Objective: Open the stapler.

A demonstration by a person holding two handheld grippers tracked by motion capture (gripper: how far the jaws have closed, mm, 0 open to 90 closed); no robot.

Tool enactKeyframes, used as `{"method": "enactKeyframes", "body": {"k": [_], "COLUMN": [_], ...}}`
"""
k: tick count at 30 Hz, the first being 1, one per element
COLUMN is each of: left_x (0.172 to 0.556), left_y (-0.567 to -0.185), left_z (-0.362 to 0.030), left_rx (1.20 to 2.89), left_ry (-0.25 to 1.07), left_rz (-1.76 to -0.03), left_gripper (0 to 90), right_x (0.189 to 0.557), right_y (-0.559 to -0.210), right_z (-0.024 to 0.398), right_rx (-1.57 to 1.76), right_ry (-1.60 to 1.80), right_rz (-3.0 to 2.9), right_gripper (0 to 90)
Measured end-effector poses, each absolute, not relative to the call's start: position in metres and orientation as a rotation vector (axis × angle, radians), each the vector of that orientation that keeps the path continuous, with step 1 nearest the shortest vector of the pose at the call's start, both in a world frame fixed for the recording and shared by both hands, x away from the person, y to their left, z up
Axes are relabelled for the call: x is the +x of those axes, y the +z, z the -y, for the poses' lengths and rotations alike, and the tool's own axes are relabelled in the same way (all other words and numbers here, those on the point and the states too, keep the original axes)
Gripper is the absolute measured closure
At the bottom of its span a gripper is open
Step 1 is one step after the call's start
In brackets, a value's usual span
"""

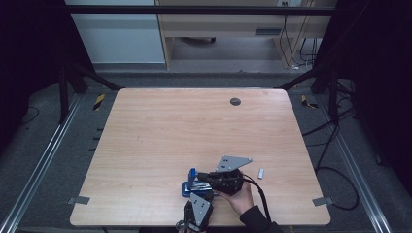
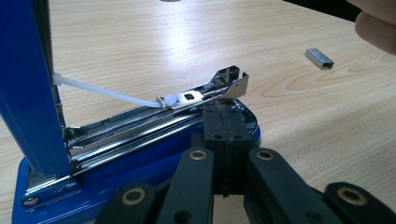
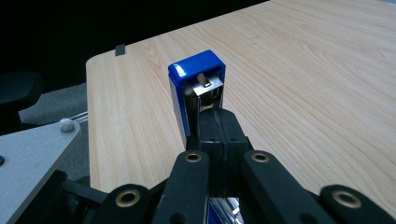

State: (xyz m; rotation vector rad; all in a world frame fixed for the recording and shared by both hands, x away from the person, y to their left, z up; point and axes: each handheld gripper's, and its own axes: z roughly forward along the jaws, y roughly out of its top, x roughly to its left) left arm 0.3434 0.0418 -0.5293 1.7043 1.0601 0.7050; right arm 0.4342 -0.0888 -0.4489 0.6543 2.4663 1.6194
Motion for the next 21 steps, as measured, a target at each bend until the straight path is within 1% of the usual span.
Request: {"method": "enactKeyframes", "body": {"k": [21], "left_x": [0.3428], "left_y": [-0.5299], "left_z": [-0.0418], "left_rx": [1.700], "left_ry": [0.708], "left_rz": [-1.057], "left_gripper": [89.8], "right_x": [0.4381], "right_y": [-0.4482], "right_z": [0.0808], "right_rx": [0.646], "right_ry": [1.638], "right_rz": [-2.483], "right_gripper": [90.0]}}
